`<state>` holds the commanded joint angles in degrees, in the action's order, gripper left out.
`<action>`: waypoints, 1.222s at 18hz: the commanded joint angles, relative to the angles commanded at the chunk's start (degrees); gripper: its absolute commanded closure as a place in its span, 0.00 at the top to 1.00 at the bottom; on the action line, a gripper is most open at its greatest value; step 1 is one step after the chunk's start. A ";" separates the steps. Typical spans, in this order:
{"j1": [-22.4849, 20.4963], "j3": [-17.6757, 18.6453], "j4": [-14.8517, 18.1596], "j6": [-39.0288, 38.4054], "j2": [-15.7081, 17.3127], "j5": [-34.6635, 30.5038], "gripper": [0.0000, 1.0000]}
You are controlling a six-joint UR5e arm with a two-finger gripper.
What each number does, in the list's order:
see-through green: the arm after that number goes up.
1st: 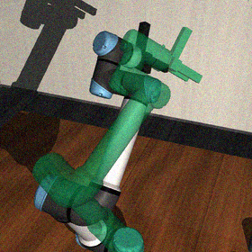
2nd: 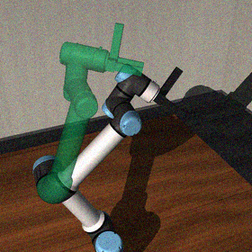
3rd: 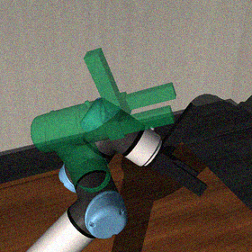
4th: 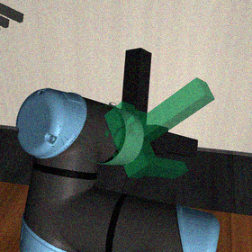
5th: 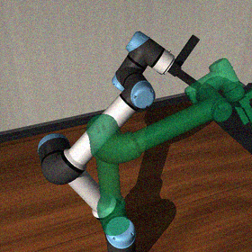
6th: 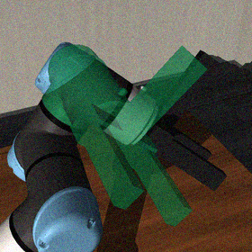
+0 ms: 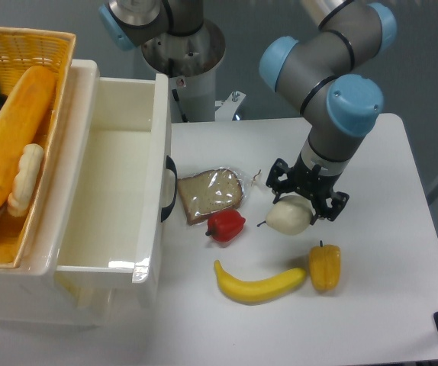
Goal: Place the pear in the upper white drawer
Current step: 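Lift the held pale pear upward off the table with the gripper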
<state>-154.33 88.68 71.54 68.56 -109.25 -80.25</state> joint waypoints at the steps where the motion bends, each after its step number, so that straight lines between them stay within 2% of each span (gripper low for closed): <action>1: 0.08 0.35 -0.09 -0.09 0.18 0.09 0.54; 7: -0.88 -0.09 0.18 -0.70 0.88 0.53 0.54; 9: -1.23 -0.53 0.70 -2.80 2.55 0.53 0.54; 12: -1.32 -1.58 5.43 -6.14 3.78 0.18 0.54; 15: -2.46 -2.02 10.80 -12.63 7.46 0.09 0.54; 19: -2.38 -1.85 14.84 -22.30 10.90 0.53 0.56; 22: -1.67 -1.93 15.56 -30.82 12.75 3.24 0.57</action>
<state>-156.01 86.75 87.10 37.73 -96.51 -77.01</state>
